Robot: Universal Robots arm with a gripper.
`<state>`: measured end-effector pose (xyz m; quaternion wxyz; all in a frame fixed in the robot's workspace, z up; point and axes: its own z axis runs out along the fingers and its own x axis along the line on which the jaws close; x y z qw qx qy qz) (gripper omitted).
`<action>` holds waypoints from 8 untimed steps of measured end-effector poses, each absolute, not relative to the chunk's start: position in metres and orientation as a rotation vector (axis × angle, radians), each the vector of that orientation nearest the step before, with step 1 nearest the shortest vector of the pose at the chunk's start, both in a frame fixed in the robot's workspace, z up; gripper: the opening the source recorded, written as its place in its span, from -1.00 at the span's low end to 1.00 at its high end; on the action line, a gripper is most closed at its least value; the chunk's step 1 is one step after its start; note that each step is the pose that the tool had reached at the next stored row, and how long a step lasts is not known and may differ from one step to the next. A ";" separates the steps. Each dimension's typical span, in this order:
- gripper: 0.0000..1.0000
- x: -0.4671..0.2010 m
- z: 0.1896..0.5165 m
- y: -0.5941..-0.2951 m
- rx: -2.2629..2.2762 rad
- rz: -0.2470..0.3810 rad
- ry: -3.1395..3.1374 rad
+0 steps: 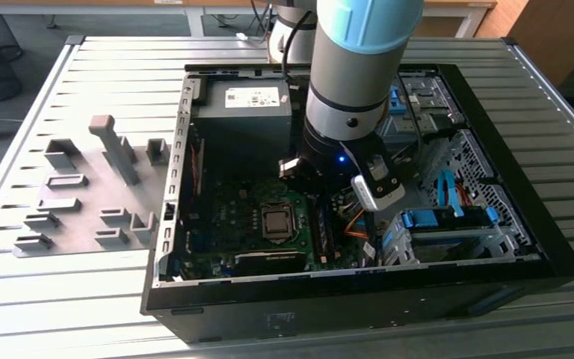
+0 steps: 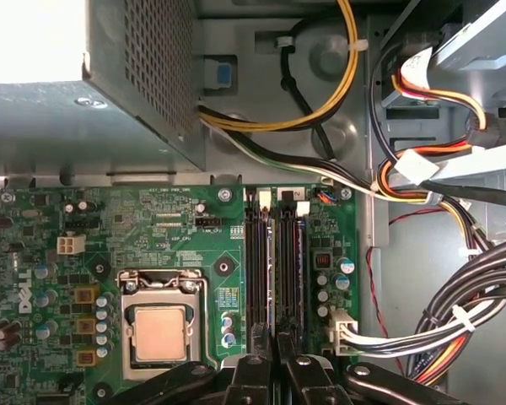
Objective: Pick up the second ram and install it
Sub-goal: 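Insert the second ram into the second slot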
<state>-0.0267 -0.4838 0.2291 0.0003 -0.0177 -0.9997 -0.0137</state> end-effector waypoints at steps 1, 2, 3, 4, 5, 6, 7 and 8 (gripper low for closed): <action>-0.72 -0.027 0.229 -0.484 -0.055 -0.043 -3.140; -0.72 -0.027 0.229 -0.485 -0.055 -0.043 -3.140; -0.72 -0.027 0.228 -0.485 -0.055 -0.043 -3.140; -0.72 -0.027 0.228 -0.485 -0.056 -0.043 -3.140; -0.72 -0.027 0.227 -0.485 -0.056 -0.043 -3.140; -0.72 -0.027 0.226 -0.485 -0.055 -0.043 -3.140; -0.72 -0.027 0.225 -0.485 -0.056 -0.043 -3.140; -0.72 -0.027 0.225 -0.485 -0.055 -0.043 -3.140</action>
